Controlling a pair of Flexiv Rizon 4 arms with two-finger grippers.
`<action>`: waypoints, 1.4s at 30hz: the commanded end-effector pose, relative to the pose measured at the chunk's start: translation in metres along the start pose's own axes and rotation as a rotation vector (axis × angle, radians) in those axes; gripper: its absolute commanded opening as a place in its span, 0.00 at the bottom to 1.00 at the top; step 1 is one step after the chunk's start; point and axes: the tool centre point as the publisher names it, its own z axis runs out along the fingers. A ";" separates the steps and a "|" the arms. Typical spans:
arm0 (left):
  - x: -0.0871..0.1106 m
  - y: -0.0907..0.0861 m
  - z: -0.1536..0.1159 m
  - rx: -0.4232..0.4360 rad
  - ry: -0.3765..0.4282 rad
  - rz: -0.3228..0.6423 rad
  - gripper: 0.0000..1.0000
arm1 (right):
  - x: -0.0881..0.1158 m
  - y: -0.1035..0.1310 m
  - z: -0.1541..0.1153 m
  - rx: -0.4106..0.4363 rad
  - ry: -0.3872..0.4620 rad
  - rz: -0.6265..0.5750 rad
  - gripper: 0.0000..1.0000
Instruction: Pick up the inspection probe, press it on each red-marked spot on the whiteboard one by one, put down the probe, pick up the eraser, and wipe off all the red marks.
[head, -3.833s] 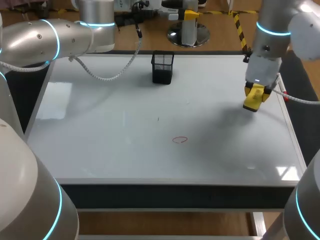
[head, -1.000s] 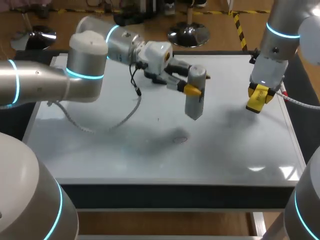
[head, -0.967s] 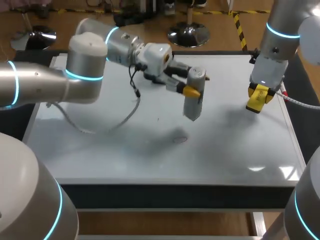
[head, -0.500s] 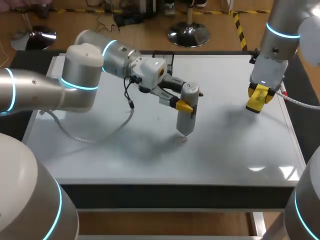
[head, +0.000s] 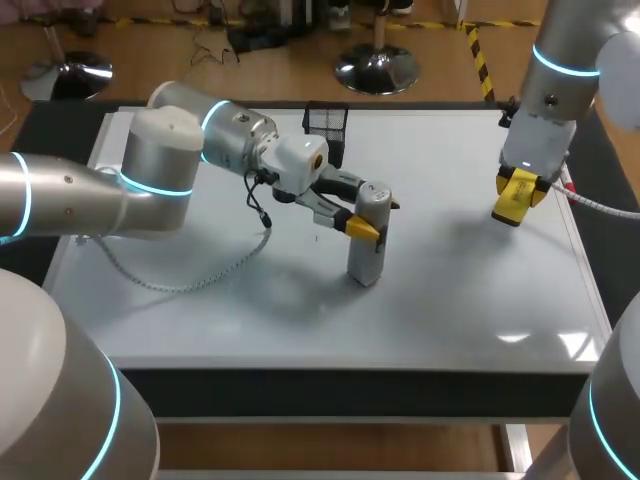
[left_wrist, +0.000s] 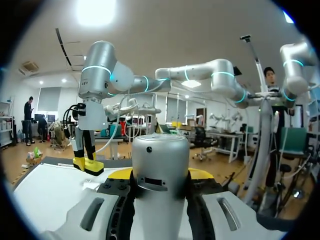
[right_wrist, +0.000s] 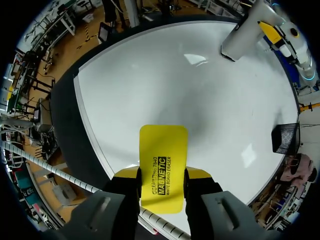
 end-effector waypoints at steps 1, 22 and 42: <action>-0.001 0.002 0.000 0.001 0.003 -0.003 0.00 | 0.000 -0.001 0.000 0.002 0.002 -0.002 0.00; -0.002 0.006 -0.005 0.002 -0.005 -0.018 0.00 | 0.000 -0.001 0.000 0.002 0.002 -0.002 0.00; 0.000 0.001 0.000 -0.008 0.010 -0.009 0.00 | 0.000 -0.001 0.000 0.002 0.002 -0.002 0.00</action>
